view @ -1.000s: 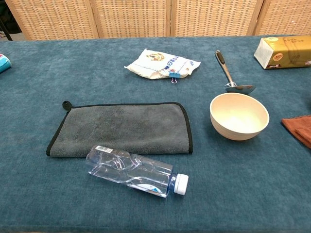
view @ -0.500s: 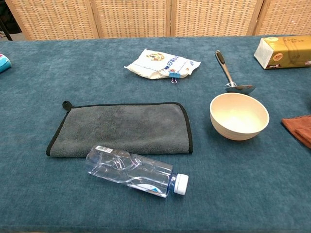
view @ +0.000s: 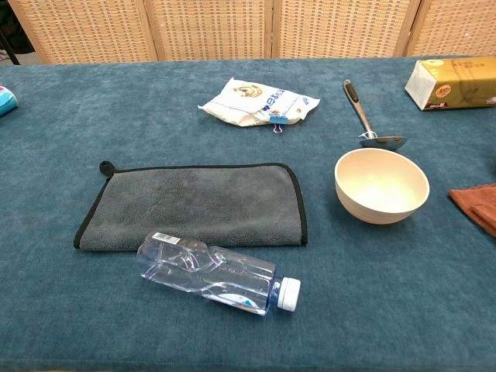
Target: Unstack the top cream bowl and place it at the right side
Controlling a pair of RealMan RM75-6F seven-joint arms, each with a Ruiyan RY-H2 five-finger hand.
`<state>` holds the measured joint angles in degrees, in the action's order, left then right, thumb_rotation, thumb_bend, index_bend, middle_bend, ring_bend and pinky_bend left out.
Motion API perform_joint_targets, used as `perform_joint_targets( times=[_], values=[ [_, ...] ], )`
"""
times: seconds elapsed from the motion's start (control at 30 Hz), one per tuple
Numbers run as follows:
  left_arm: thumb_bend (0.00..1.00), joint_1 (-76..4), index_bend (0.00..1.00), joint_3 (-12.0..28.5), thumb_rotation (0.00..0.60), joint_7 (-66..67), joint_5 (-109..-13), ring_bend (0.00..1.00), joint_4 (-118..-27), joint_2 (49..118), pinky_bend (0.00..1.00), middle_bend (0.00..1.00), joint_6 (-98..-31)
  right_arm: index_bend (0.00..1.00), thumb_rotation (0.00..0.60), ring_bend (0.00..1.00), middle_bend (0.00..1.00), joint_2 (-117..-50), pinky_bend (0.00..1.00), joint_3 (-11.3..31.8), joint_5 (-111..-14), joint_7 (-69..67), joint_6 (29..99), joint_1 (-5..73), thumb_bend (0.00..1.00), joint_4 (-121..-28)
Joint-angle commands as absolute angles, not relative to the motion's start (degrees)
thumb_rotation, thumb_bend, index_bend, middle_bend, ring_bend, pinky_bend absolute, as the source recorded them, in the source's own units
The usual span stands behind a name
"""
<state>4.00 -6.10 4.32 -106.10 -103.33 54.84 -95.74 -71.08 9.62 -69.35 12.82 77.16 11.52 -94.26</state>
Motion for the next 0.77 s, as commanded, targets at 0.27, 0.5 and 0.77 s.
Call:
perform_joint_targets(
  times=[0.27, 0.5, 0.77],
  values=[
    [0.0, 3.9, 0.17, -5.6, 0.432, 4.3, -106.4, 0.0, -101.6, 56.2, 0.0, 0.0, -96.3, 0.09, 0.6, 0.0, 0.0, -58.9, 0.15, 0.6, -88.0, 15.6, 94.5, 0.3, 0.31, -112.7],
    [0.0, 3.9, 0.17, -4.7, 0.432, 4.5, -105.7, 0.0, -100.8, 57.0, 0.0, 0.0, -97.1, 0.09, 0.6, 0.0, 0.0, -56.7, 0.15, -3.7, -96.8, 17.2, 98.9, -3.9, 0.31, -115.8],
    [0.0, 3.7, 0.17, -4.9, 0.432, 4.1, -106.1, 0.0, -100.5, 57.8, 0.0, 0.0, -96.9, 0.09, 0.6, 0.0, 0.0, -55.4, 0.15, -4.0, -97.9, 16.8, 99.3, -5.4, 0.31, -116.7]
  ],
)
